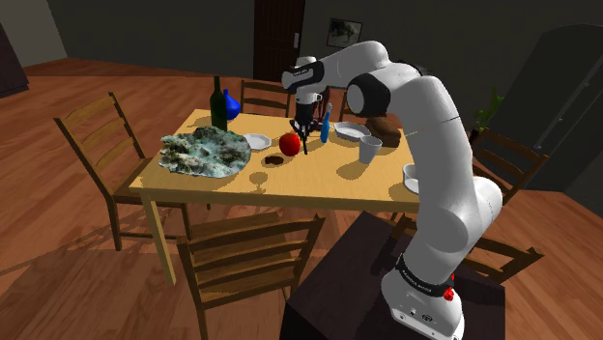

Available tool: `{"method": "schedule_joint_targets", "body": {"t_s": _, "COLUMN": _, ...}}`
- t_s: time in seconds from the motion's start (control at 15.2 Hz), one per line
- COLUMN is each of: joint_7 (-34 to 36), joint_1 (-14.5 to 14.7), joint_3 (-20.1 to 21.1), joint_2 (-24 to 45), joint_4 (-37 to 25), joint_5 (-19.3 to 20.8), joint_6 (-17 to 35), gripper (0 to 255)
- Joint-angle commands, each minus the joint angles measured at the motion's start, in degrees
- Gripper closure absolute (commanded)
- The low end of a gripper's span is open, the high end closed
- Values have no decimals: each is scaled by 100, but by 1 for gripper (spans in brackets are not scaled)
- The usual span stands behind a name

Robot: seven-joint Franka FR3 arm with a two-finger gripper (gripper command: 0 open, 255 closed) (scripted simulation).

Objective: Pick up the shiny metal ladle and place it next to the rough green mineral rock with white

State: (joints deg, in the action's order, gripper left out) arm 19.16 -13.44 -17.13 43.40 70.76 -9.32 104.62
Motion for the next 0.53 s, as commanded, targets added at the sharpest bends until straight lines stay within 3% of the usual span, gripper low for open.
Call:
{"method": "schedule_joint_targets", "body": {"t_s": 0.0, "joint_7": 213, "joint_1": 80, "joint_3": 69, "joint_2": 289, "joint_4": -474, "joint_5": -34, "joint_6": -186, "gripper": 255}}
{"method": "schedule_joint_targets", "body": {"t_s": 0.26, "joint_7": 635, "joint_1": 266, "joint_3": 188, "joint_2": 784, "joint_4": -1374, "joint_5": -77, "joint_6": -583, "gripper": 255}}
{"method": "schedule_joint_targets", "body": {"t_s": 0.46, "joint_7": 972, "joint_1": 343, "joint_3": 287, "joint_2": 1377, "joint_4": -2462, "joint_5": -116, "joint_6": -1061, "gripper": 255}}
